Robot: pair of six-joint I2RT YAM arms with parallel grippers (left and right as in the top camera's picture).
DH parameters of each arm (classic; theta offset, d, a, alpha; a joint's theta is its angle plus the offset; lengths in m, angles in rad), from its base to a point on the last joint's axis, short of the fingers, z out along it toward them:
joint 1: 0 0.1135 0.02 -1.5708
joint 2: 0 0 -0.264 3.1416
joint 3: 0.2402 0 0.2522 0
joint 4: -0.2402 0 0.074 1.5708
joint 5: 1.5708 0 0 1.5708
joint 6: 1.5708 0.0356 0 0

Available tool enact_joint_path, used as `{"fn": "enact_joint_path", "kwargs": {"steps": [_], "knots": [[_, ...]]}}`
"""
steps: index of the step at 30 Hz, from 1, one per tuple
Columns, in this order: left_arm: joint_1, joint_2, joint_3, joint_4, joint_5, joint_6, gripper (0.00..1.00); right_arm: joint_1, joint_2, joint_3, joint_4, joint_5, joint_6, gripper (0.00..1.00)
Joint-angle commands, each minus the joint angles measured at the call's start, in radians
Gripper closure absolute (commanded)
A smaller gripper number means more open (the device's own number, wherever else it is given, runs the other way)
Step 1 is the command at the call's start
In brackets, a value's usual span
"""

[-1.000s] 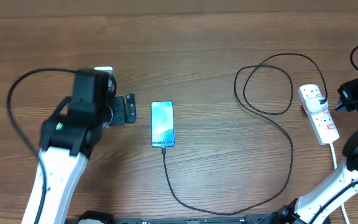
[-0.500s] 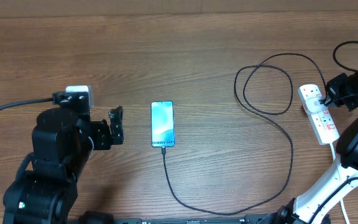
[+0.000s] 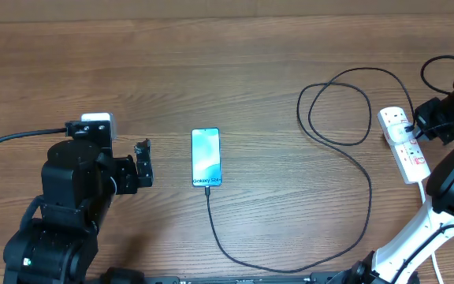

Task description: Plug charger to phone and switch on socket

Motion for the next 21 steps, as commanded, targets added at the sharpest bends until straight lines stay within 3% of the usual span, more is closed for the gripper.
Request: {"fn": "enact_joint_path", "kwargs": {"steps": [1, 21], "knots": [[-0.006, -0.004, 0.006, 0.0, -0.014, 0.013, 0.01, 0.001, 0.007, -0.036, 0.019, 0.017, -0.001, 0.96], [-0.006, 0.0, 0.006, 0.0, -0.014, 0.012, 0.01, 0.002, 0.011, -0.063, 0.077, -0.035, -0.021, 0.96]]}}
